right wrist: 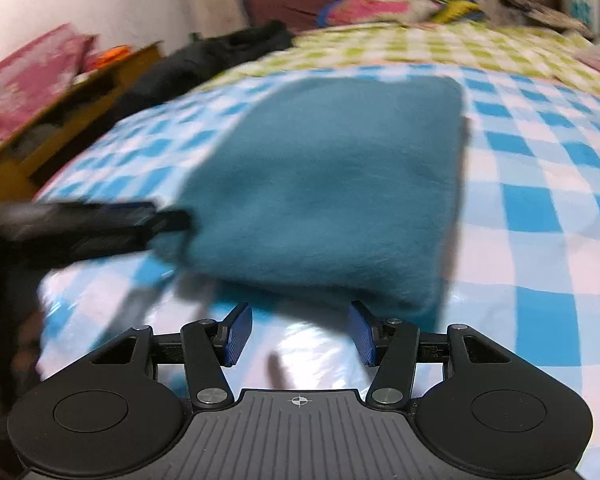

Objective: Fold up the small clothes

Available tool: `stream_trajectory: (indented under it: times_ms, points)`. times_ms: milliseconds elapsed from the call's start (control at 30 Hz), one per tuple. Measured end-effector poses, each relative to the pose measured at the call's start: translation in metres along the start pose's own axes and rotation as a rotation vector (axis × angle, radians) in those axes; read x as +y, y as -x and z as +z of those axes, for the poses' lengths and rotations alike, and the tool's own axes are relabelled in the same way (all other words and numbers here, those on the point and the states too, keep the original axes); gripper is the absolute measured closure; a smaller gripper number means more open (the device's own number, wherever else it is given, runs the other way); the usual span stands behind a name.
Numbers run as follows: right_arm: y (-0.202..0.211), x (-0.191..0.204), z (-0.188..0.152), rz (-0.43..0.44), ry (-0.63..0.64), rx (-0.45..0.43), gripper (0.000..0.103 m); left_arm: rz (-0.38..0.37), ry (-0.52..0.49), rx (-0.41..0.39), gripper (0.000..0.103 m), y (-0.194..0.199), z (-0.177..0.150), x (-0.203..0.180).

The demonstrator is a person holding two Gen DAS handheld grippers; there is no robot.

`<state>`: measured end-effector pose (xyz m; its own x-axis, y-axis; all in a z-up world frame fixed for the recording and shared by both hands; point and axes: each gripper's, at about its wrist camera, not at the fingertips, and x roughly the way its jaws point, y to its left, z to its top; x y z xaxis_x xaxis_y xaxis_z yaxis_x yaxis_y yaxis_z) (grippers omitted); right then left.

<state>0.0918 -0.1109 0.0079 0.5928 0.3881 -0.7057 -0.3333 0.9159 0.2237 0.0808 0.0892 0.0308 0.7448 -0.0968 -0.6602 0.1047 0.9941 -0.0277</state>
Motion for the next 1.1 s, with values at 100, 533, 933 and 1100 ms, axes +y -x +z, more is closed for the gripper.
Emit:
stream_trajectory:
  times_ms: [100, 533, 933, 1100]
  points:
    - [-0.006, -0.012, 0.013, 0.012, -0.063, -0.008, 0.052, 0.016, -0.002, 0.005, 0.049, 0.0, -0.005, -0.007]
    - [0.014, -0.008, 0.003, -0.034, 0.006, -0.057, 0.05, 0.052, 0.01, 0.041, 0.027, 0.005, -0.019, -0.037]
    - [0.033, -0.005, -0.023, -0.071, -0.016, -0.081, 0.045, 0.107, 0.014, 0.04, 0.015, 0.021, -0.031, -0.053]
    - [0.043, -0.006, -0.026, -0.08, -0.028, -0.105, 0.042, 0.106, 0.018, 0.026, 0.011, 0.029, -0.033, -0.058]
